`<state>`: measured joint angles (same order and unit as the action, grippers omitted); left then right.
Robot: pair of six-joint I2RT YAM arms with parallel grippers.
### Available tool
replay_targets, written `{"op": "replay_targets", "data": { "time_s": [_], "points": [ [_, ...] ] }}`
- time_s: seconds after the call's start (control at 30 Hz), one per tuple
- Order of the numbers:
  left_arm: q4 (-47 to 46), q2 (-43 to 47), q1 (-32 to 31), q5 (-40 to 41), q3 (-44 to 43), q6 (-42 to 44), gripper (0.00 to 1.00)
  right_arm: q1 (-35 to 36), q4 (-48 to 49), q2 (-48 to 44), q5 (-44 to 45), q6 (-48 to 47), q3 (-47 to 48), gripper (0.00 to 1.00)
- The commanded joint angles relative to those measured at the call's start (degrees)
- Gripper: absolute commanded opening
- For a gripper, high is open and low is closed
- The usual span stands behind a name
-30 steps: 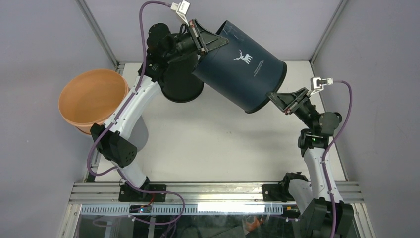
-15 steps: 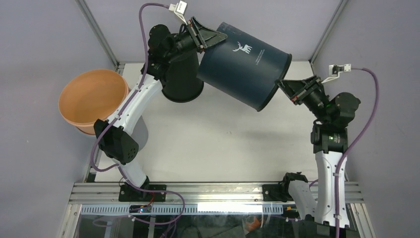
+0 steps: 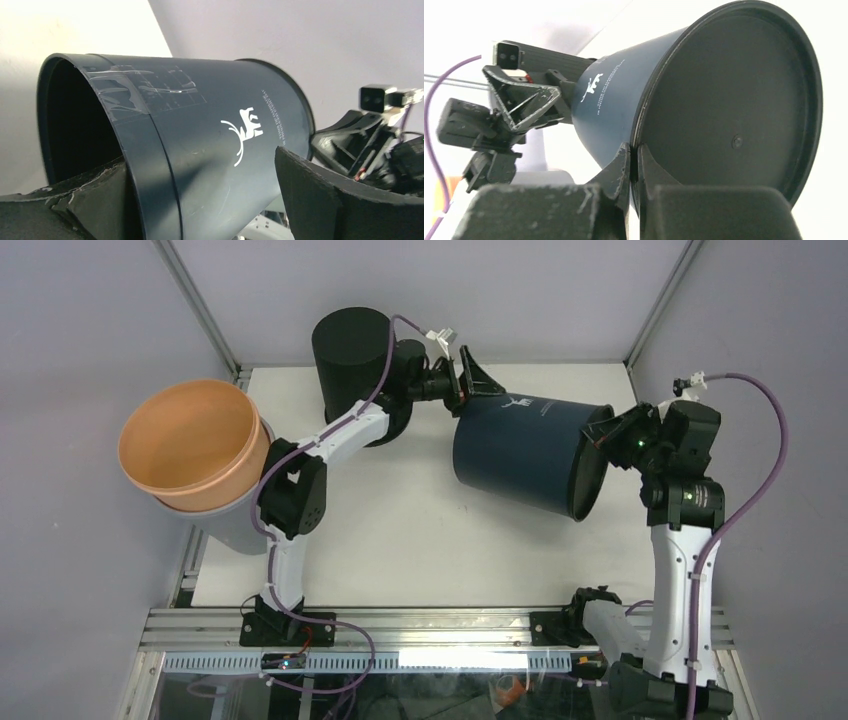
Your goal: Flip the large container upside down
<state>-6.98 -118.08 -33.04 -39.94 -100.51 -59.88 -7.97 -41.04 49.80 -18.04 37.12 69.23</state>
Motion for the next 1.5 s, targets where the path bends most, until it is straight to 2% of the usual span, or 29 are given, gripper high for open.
{"op": "replay_targets", "data": {
  "time_s": [0.0,0.07,0.47,0.57,0.77,0.97,1.2,1.23,1.3,1.33,1.4,1.47],
  "points": [
    [-1.49,1.14,-1.09,-3.29,-3.63,3.26,0.96,0.41,-6.12,2.7,9.39,-9.38,13.27,0.0],
    [2.45,-0.02,-1.15,-2.54,-5.5,5.95,0.99,0.41,-9.81,4.9,12.68,-11.74,16.7,0.0],
    [19.01,-1.73,-1.64,5.34,-9.04,20.53,0.99,3.57,-18.85,15.1,29.29,-20.46,30.73,0.0],
    [21.61,-1.65,-1.72,5.42,-11.98,22.6,0.99,7.76,-18.93,17.55,33.93,-20.97,31.98,0.0],
    [25.59,2.77,-1.94,5.84,-14.92,26.2,0.99,22.26,-15.84,25.72,46.42,-20.22,31.59,0.0],
    [34.98,7.01,-0.44,11.61,-22.51,29.85,0.99,29.43,-9.42,37.65,46.67,-21.73,36.58,0.0],
    [39.23,12.0,4.49,14.92,-24.57,29.7,0.99,31.74,-6.16,47.83,43.39,-24.38,42.03,0.01],
    [41.06,11.95,5.0,16.43,-25.97,30.57,0.99,31.7,-6.64,48.4,41.94,-24.56,43.19,0.08],
    [44.76,11.26,6.08,18.49,-29.3,32.01,0.99,31.83,-7.27,48.15,38.8,-25.05,44.45,0.44],
    [46.38,10.86,6.64,19.44,-30.71,32.5,0.99,31.81,-7.29,47.46,37.62,-25.32,44.67,0.55],
    [48.18,10.6,7.98,20.94,-32.01,32.95,0.99,31.79,-8.13,45.17,35.36,-25.75,45.31,0.7],
    [49.45,10.72,9.26,23.26,-32.18,33.42,0.99,31.85,-9.75,42.55,33.36,-25.72,46.2,0.75]
  ]
}}
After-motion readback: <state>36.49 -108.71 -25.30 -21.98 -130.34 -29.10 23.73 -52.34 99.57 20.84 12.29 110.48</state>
